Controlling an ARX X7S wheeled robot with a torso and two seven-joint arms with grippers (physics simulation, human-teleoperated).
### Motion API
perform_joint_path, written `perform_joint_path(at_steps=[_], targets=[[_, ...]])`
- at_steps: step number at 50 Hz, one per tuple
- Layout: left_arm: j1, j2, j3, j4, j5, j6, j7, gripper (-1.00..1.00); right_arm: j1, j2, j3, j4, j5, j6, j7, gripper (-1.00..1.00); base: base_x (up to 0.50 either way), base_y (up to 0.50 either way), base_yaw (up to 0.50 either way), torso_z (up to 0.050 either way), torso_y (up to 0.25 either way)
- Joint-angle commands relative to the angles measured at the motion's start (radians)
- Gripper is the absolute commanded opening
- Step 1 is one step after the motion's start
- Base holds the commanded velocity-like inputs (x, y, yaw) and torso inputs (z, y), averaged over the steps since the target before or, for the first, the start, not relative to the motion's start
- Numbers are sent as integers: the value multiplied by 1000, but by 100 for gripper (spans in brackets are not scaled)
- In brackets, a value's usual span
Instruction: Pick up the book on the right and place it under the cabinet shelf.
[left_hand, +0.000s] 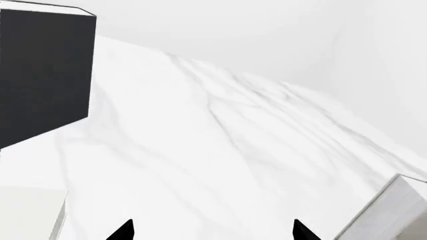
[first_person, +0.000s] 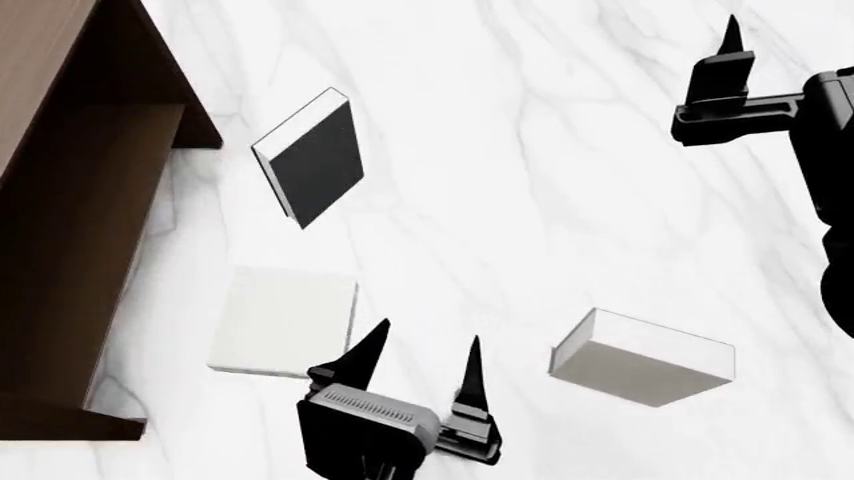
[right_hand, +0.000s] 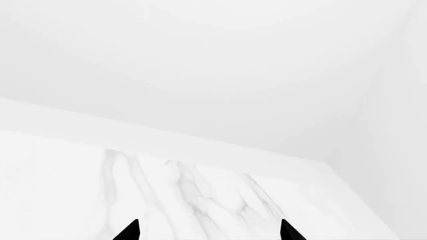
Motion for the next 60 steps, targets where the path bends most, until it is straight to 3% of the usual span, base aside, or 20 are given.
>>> perform_joint_path(at_steps=[1, 60], targets=[[28, 23, 11, -60, -14, 69, 20, 100, -4, 4, 3, -2, -1, 1, 2, 100, 0, 0, 0, 0, 0], [5, 119, -71, -436, -189, 278, 81, 100, 11, 13, 28, -25, 14, 38, 11, 100, 0, 0, 0, 0, 0]])
